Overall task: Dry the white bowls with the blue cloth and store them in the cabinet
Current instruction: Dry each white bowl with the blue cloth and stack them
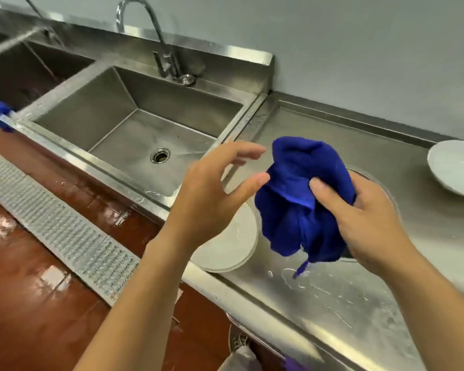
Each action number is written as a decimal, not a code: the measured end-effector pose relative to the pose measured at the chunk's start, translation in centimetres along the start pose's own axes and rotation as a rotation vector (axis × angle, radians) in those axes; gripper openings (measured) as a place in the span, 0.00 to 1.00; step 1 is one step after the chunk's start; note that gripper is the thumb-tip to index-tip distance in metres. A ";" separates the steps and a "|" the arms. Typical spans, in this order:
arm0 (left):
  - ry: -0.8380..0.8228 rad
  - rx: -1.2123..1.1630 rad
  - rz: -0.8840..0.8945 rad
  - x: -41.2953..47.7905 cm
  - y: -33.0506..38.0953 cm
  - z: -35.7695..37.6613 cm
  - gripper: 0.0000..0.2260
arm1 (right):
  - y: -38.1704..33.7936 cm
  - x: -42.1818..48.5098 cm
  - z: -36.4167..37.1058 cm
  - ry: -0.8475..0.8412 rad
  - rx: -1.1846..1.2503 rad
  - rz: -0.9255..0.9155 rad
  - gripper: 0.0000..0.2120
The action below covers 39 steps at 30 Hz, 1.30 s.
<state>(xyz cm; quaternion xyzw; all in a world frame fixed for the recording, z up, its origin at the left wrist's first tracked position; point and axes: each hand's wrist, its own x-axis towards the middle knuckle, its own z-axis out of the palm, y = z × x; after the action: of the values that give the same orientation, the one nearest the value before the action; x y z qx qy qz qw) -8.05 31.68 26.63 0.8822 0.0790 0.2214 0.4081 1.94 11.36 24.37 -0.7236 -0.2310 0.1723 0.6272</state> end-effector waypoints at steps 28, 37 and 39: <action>-0.083 0.304 -0.646 -4.6 -25.3 2.9 0.19 | 13.8 4.5 14.3 0.065 -0.128 0.172 0.11; -0.268 0.310 -0.617 -2.8 -24.0 0.3 0.12 | 13.7 4.8 13.4 0.167 -0.080 0.235 0.06; -0.290 0.255 -0.632 -2.8 -23.4 -0.5 0.12 | 13.4 4.7 13.2 0.207 -0.056 0.270 0.06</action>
<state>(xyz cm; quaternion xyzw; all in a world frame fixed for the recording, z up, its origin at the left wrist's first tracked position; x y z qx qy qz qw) -9.74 46.46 8.30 0.8803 0.3158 -0.0544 0.3498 0.32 23.46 9.32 -0.7791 -0.0705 0.1733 0.5983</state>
